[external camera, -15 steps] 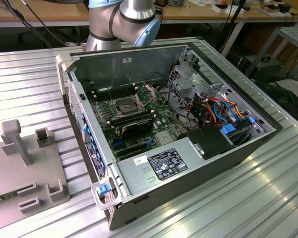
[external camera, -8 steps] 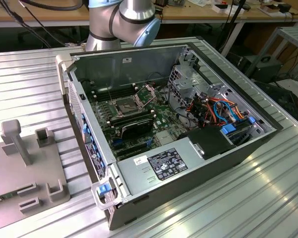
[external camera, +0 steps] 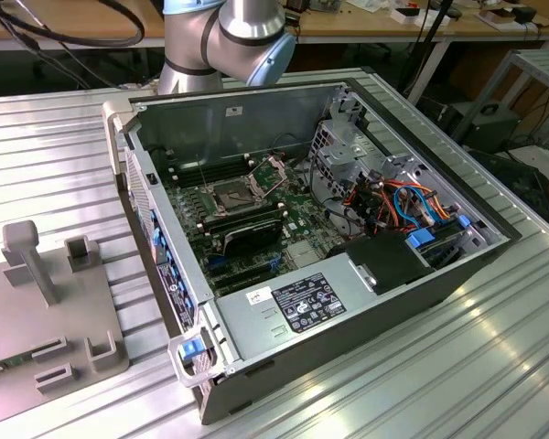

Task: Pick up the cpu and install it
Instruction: 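Reach for the cpu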

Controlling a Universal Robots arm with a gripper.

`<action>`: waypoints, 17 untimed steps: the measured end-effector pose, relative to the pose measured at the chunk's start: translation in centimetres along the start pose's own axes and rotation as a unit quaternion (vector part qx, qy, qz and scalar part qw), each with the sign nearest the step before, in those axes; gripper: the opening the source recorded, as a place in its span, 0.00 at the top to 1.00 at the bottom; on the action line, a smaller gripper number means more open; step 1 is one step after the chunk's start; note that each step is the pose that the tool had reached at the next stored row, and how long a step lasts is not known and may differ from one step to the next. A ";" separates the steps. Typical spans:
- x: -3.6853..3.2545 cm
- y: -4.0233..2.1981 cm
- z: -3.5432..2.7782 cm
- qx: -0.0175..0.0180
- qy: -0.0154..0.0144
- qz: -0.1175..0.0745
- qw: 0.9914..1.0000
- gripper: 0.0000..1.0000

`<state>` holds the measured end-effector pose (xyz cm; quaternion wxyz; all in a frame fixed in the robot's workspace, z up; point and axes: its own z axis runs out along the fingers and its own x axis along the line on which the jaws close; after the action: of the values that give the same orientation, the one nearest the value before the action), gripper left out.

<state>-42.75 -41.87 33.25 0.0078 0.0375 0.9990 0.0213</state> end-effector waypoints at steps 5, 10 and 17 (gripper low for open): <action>0.49 -0.43 0.85 0.001 0.004 0.000 1.000 0.89; 0.94 -0.79 1.73 0.002 0.008 0.000 1.000 0.89; 1.32 -1.10 2.87 0.003 0.013 0.001 1.000 0.89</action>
<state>-44.10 -42.75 30.32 -0.0057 0.0378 0.9991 0.0190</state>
